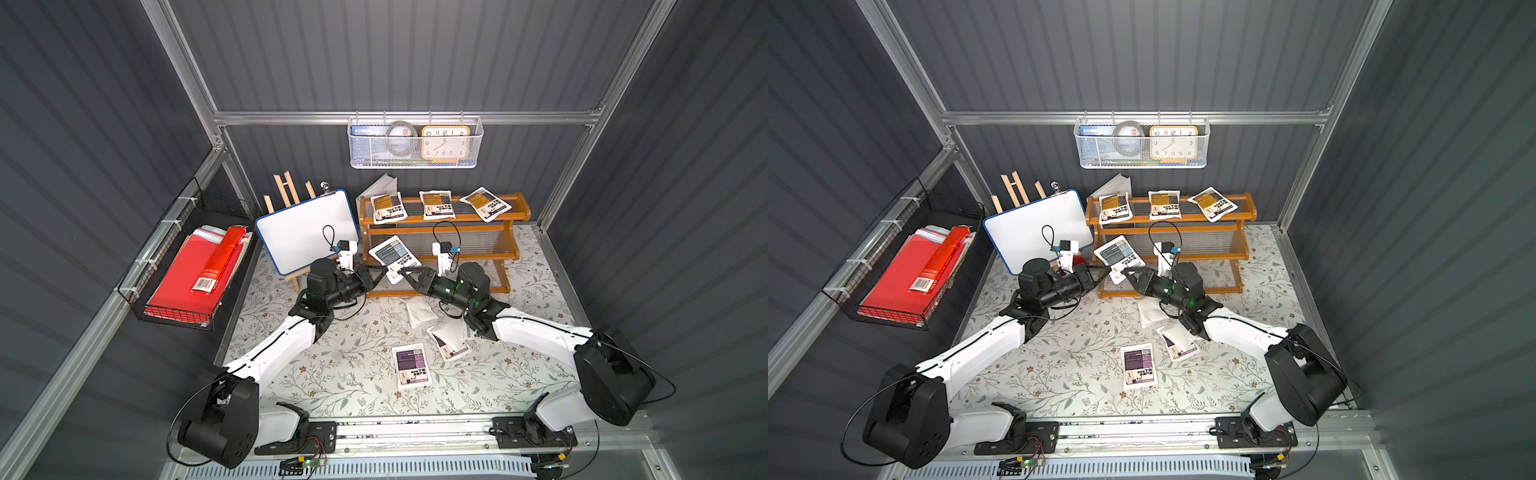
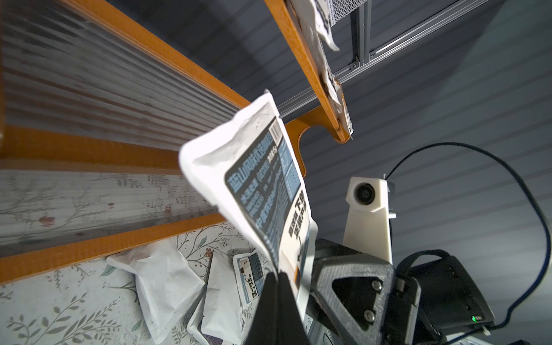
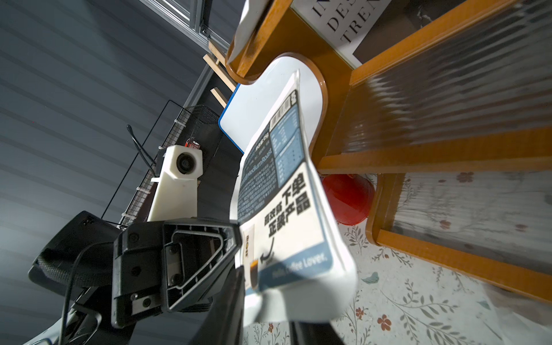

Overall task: Place the bagged coffee beans on the shelf by color
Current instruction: Pick up the bagged coffee beans at the center of the board.

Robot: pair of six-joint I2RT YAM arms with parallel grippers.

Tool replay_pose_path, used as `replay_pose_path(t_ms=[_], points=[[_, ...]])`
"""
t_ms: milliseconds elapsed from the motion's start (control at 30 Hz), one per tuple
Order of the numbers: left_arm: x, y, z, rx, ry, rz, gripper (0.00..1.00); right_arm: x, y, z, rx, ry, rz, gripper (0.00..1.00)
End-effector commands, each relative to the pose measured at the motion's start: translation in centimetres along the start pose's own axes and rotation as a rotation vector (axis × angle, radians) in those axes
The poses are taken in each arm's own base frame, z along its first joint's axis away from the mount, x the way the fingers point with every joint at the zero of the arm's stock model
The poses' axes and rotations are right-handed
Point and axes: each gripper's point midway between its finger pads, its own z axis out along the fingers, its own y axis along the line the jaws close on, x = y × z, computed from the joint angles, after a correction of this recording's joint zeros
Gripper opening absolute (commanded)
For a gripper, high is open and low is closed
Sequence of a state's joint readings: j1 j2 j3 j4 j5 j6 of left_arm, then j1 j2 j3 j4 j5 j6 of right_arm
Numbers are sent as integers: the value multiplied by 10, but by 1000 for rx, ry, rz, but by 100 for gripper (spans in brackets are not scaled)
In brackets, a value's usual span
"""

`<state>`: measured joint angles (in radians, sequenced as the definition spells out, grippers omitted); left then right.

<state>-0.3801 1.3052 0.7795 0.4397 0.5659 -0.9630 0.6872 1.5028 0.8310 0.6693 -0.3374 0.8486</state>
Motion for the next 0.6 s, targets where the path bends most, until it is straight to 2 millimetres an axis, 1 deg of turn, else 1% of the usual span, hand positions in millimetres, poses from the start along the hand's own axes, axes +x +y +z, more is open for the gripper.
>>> replay_pose_path(t_ms=[0, 100, 167, 233, 333, 400, 433, 467, 567], points=[[8, -5, -5, 25, 26, 6, 0, -18, 11, 6, -41, -68, -19, 26], [11, -1, -5, 19, 30, 0, 0, -22, 10, 9, -44, -85, -18, 19], [14, 2, -6, 13, 31, -5, 0, -26, 9, 11, -50, -98, -11, 11], [15, 3, -7, 11, 33, -8, 0, -29, 11, 12, -60, -108, -9, 4], [15, 6, -6, -9, 39, -8, 0, -29, 8, 13, -54, -110, 2, 0], [12, 6, -6, -19, 30, 1, 12, -29, 2, 12, -36, -126, 25, 0], [9, 5, -7, -23, 18, 6, 18, -33, -5, 10, -15, -164, 33, 0], [5, 3, -8, -28, 3, 12, 27, -35, -8, 9, -14, -179, 44, 0], [-5, 0, -11, -51, -39, 29, 42, -38, -18, 7, -12, -211, 88, 0]])
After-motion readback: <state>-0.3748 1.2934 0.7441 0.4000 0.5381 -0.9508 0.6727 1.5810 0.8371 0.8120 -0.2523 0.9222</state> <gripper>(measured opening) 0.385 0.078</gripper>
